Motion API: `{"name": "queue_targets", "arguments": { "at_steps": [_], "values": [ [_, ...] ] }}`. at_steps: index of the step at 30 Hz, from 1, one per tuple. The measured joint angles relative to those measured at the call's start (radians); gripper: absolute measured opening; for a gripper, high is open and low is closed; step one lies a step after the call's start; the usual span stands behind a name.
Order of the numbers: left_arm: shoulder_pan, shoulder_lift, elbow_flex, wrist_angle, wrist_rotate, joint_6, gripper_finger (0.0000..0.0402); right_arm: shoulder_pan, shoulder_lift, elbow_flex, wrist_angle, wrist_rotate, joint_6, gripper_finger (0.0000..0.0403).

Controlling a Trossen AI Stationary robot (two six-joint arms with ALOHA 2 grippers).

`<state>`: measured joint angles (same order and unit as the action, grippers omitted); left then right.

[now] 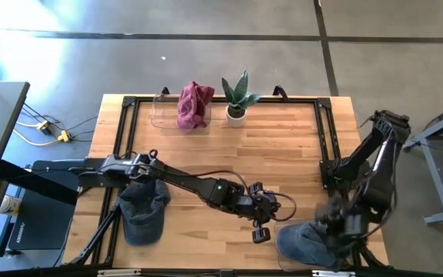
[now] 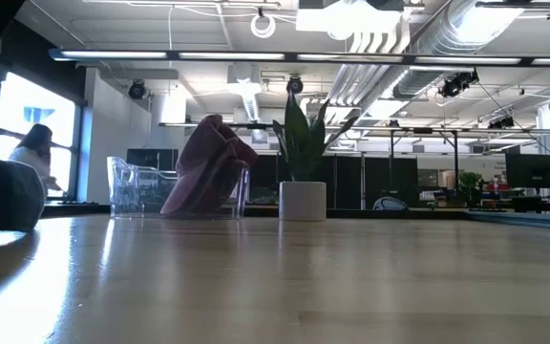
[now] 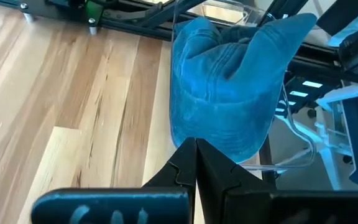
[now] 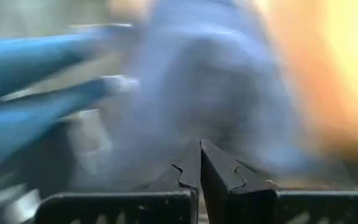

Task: Pick & Place hat
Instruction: Put the top blue cap into the bottom transparent bin

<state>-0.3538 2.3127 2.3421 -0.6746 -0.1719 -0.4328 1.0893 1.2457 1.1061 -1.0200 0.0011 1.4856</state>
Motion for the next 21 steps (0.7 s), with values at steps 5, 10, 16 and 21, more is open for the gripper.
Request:
{"name": "queue_targets", "arguments": {
  "at_steps": [5, 10, 16, 21],
  "values": [
    [0.000, 0.000, 0.000, -0.026, 0.001, -0.017, 0.0000, 0.041, 0.030, -0.077, 0.446, -0.003, -0.191, 0.0000],
    [0.000, 0.000, 0.000, -0.031, 0.002, -0.021, 0.0000, 0.047, 0.123, -0.212, 0.502, -0.059, -0.168, 0.0000],
    [0.000, 0.000, 0.000, -0.042, 0.011, -0.021, 0.0000, 0.036, 0.154, -0.263, 0.471, -0.010, -0.184, 0.0000],
    [-0.001, -0.003, 0.000, -0.055, 0.012, -0.027, 0.0000, 0.041, 0.114, -0.194, 0.463, -0.102, -0.195, 0.0000]
  ]
}}
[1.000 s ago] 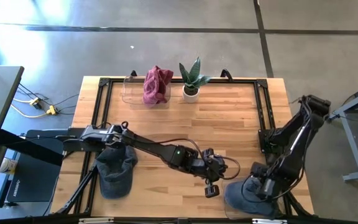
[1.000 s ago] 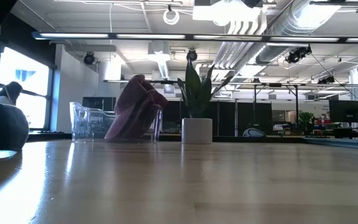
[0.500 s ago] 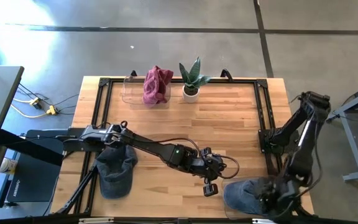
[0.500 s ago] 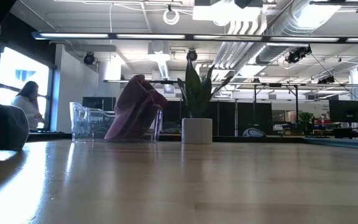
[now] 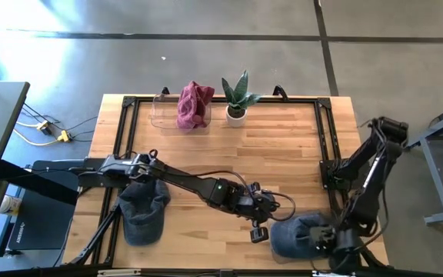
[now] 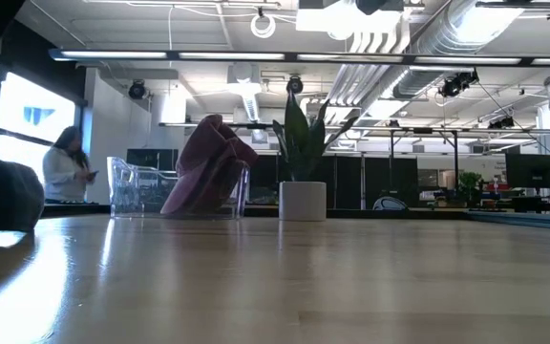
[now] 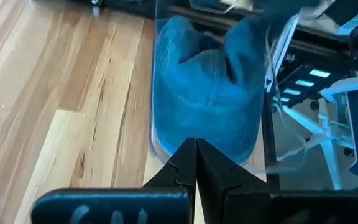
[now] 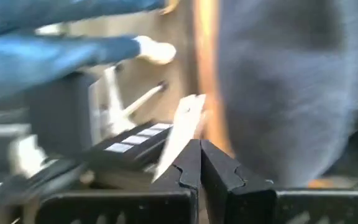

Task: Pick & Place hat
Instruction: Put the top blue cap into the bottom transparent bin, then put the blue cap into the bottom transparent bin

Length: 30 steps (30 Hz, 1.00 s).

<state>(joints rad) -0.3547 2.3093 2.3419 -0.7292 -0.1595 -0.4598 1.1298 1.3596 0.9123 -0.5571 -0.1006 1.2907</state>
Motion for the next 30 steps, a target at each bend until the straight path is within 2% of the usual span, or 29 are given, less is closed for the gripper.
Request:
{"name": "queue_targets", "arguments": {
  "at_steps": [3, 6, 11, 15, 18, 22, 24, 27, 30],
  "values": [
    [-0.007, -0.029, -0.002, -0.023, 0.002, -0.025, 0.0000, 0.020, -0.027, 0.047, -0.003, -0.016, 0.000, 0.0000],
    [-0.019, -0.050, 0.002, -0.057, -0.007, -0.066, 0.0000, 0.040, -0.064, 0.092, 0.001, 0.065, 0.006, 0.0000],
    [-0.071, -0.082, 0.004, -0.215, -0.027, -0.195, 0.0000, 0.049, -0.118, 0.136, 0.000, 0.355, 0.003, 0.0000],
    [-0.134, -0.099, -0.001, -0.462, -0.002, -0.435, 0.0000, 0.034, -0.153, 0.142, 0.014, 0.598, -0.023, 0.0000],
    [-0.184, -0.110, 0.002, -0.615, 0.039, -0.625, 0.0000, 0.021, -0.157, 0.142, 0.038, 0.707, -0.063, 0.0001],
    [-0.251, -0.113, 0.001, -0.818, 0.131, -0.867, 0.0006, -0.007, -0.157, 0.142, 0.076, 0.740, -0.128, 0.0001],
    [-0.284, -0.116, -0.006, -0.846, 0.192, -0.927, 0.0019, -0.019, -0.157, 0.142, 0.084, 0.741, -0.160, 0.0001],
    [-0.334, -0.114, -0.027, -0.828, 0.206, -0.963, 0.0059, -0.033, -0.157, 0.141, 0.087, 0.742, -0.175, 0.0002],
    [-0.378, -0.119, -0.057, -0.838, 0.200, -0.978, 0.0116, -0.041, -0.157, 0.140, 0.100, 0.742, -0.173, 0.0004]
  ]
}}
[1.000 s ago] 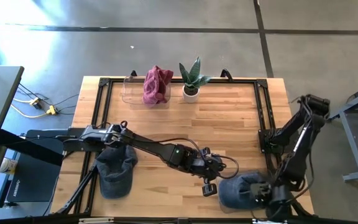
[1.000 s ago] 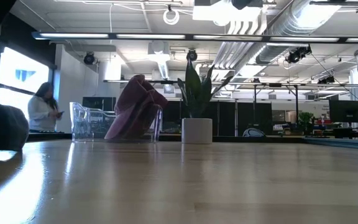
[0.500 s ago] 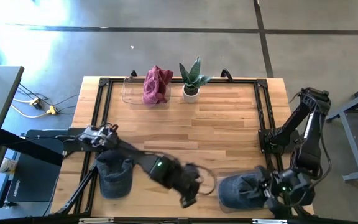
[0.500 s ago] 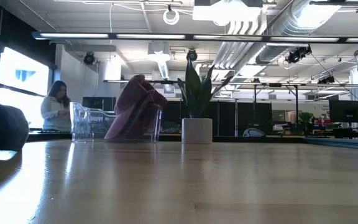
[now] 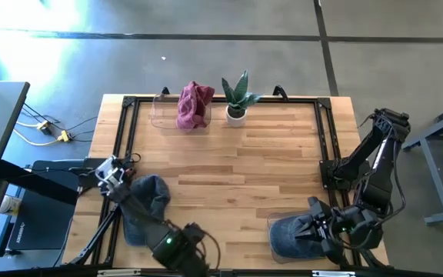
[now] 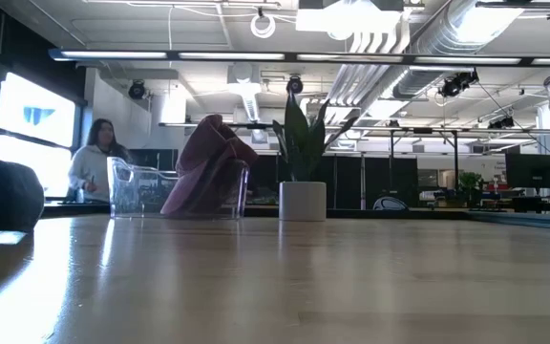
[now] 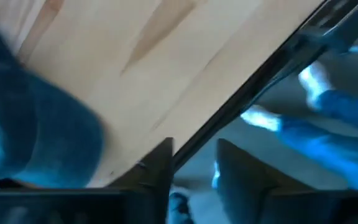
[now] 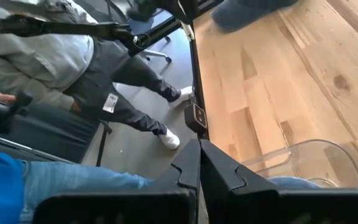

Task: Pick & Place hat
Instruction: Put the blue cap into the bottom transparent bin

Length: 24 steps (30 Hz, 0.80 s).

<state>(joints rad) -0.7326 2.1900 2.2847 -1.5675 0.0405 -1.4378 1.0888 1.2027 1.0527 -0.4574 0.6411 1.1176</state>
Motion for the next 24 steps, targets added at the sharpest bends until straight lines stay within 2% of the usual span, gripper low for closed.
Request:
{"name": "queue_targets", "arguments": {
  "at_steps": [6, 10, 18, 24],
  "values": [
    [-0.046, 0.006, -0.116, -0.004, 0.066, 0.001, 0.0250, -0.003, 0.000, 0.000, 0.014, 0.027, -0.001, 0.0001],
    [-0.117, 0.006, -0.178, -0.002, 0.118, 0.042, 0.0309, -0.003, 0.000, 0.000, 0.015, 0.053, 0.004, 0.0004],
    [-0.226, 0.006, -0.301, 0.001, 0.110, 0.104, 0.0313, -0.003, 0.001, 0.000, 0.069, 0.125, 0.007, 0.0004],
    [-0.237, 0.006, -0.421, 0.069, 0.119, 0.114, 0.0312, -0.005, 0.001, 0.000, 0.147, 0.202, 0.002, 0.0001]
  ]
}}
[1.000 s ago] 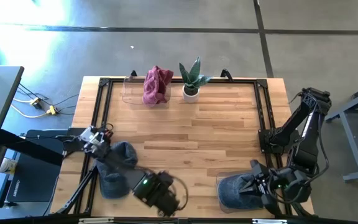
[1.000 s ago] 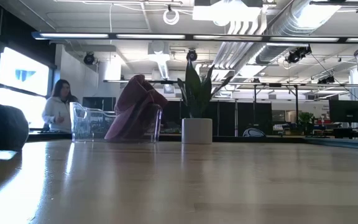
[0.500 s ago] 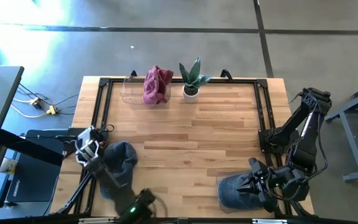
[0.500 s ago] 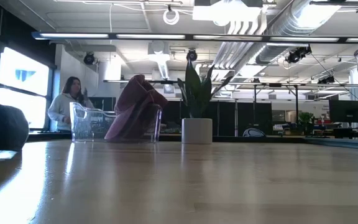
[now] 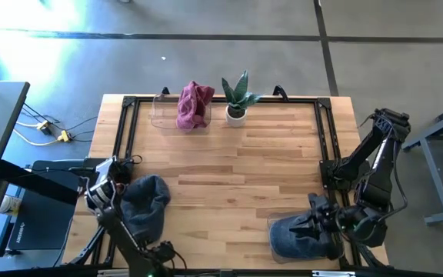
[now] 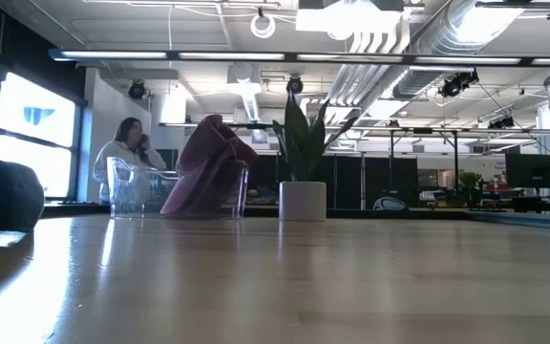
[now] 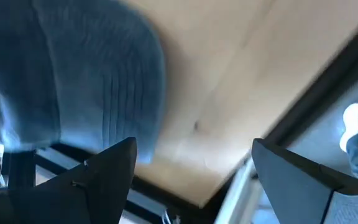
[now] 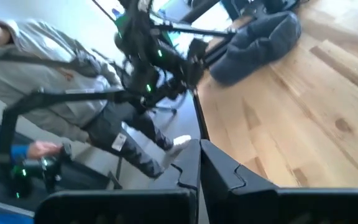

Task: Pick & Place hat
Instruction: Put the blue cap into the bottom transparent bin

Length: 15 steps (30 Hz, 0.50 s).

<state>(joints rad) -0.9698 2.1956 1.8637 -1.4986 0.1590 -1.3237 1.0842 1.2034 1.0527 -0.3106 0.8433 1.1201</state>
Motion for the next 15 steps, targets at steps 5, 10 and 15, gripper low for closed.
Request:
{"name": "queue_targets", "arguments": {
  "at_steps": [5, 10, 15],
  "values": [
    [0.000, 0.000, -0.110, 0.064, 0.007, 0.041, 0.0312, -0.031, 0.000, 0.000, 0.041, 0.013, -0.003, 0.0003],
    [0.000, 0.000, -0.208, 0.010, 0.027, -0.015, 0.0311, -0.069, 0.000, 0.000, 0.097, -0.024, -0.003, 0.0002],
    [-0.006, 0.000, -0.266, -0.010, -0.008, -0.020, 0.0310, -0.091, 0.000, 0.000, 0.153, -0.023, -0.002, 0.0002]
  ]
}}
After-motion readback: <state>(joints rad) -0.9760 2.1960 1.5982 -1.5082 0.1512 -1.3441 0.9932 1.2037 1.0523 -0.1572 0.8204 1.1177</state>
